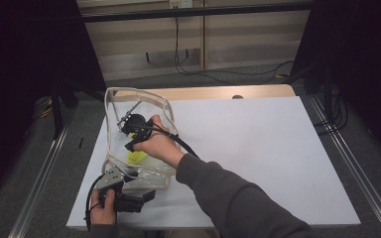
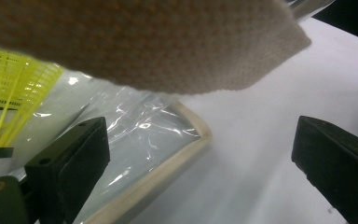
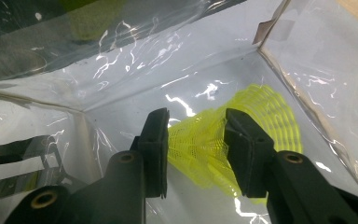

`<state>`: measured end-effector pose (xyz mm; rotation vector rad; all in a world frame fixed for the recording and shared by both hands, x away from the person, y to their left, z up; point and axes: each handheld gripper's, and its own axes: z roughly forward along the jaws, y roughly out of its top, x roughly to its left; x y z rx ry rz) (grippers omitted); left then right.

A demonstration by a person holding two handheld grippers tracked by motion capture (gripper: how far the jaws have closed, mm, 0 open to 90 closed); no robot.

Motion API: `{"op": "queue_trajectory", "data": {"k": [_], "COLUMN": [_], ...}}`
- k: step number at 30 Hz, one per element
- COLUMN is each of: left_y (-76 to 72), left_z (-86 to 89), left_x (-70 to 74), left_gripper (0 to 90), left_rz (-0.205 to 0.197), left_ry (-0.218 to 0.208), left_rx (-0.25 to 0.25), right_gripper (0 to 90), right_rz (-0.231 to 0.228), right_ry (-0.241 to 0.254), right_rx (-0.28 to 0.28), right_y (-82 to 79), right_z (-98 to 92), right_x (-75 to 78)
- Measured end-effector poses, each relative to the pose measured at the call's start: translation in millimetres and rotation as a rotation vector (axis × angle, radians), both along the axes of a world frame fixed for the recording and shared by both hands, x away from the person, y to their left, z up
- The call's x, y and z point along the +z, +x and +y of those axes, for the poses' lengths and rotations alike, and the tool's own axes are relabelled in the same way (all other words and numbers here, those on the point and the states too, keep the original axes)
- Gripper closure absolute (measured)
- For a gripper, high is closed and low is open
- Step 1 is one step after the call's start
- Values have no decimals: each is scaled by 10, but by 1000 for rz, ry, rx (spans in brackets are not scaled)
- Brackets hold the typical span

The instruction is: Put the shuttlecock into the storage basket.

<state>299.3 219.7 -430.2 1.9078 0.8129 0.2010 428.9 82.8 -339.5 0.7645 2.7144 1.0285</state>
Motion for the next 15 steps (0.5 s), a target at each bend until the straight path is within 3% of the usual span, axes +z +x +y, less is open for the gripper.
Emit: {"op": "queue_trajectory", "data": {"k": [15], "left_y": [2], "left_z": [3], "left_x": [1], "left_gripper": [41], "left_rz": [-2], "left_ry": [0], "left_rx": [-2], "right_gripper": [514], "right_rz": [5], "right_ry": [0], "right_rx": [-39], "right_y": [23], "right_z": [-32], "right_x": [6]}}
